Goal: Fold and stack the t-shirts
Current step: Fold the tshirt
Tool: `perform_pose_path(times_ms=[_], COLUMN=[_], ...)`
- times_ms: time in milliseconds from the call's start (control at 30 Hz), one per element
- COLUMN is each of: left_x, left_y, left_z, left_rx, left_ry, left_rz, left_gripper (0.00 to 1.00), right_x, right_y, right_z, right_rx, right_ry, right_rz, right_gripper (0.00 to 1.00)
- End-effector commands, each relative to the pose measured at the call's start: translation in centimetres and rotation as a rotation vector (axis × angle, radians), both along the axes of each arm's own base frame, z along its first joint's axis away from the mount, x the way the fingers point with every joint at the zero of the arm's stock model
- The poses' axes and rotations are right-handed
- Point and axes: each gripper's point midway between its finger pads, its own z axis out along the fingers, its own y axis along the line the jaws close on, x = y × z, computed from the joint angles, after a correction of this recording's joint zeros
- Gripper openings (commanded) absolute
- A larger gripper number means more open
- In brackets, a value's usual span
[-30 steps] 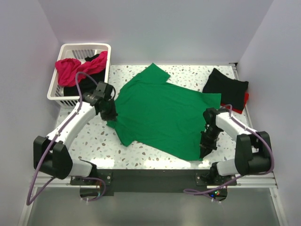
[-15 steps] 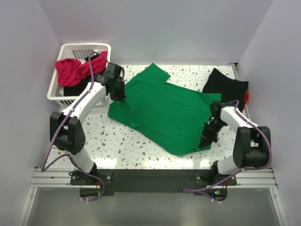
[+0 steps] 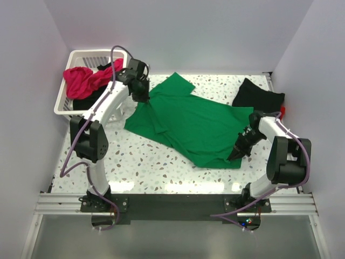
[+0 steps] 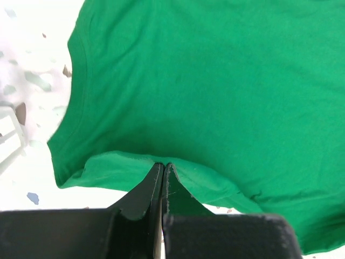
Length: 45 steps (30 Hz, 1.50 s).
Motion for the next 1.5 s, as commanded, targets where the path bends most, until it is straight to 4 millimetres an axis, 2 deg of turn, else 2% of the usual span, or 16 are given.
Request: perform_pose_path(times_ms=[0,200,467,800,900,1167,1467], left_x=[1.0,1.2,2.6,5.4,6.0,6.5,7.4], left_y=[-0.2,-0.5,-1.5,-2.6,-2.9,-2.6,-3.3], left_z=[2.4,2.7,2.5,3.8,3.6,4.2,1.4], left_rx=[0.009,-0.006,-0.033,-0.058,-0.063,-0.054,-0.059], left_ry=[-0.056,-0.066,-0.086,-0.149,-0.149,-0.174,-0.137], left_rz=[-0.029,-0.034,-0.065,-0.07,-0.073,-0.064,-0.072], left_gripper=[0.0,0.0,0.0,0.0,0.0,0.0,0.0], right_x=[0.8,0.7,2.3,4.3,4.5,4.7,6.0], right_y=[-0.2,-1.0,-2.8,-4.6,-5.2,-6.5,-7.5], right_z=[1.5,2.7,3.3,2.5,2.4,3.1,1.9], right_rx=[0.031,0.054,0.084,0.112,0.112,0.093,0.082], right_ry=[-0.047,-0.075,-0.107,-0.108,-0.108,-0.129,-0.11], right_rz=[-0.005,-0.042,-0.105,-0.143,-0.152,-0.16,-0.158], right_gripper=[0.0,0.0,0.0,0.0,0.0,0.0,0.0])
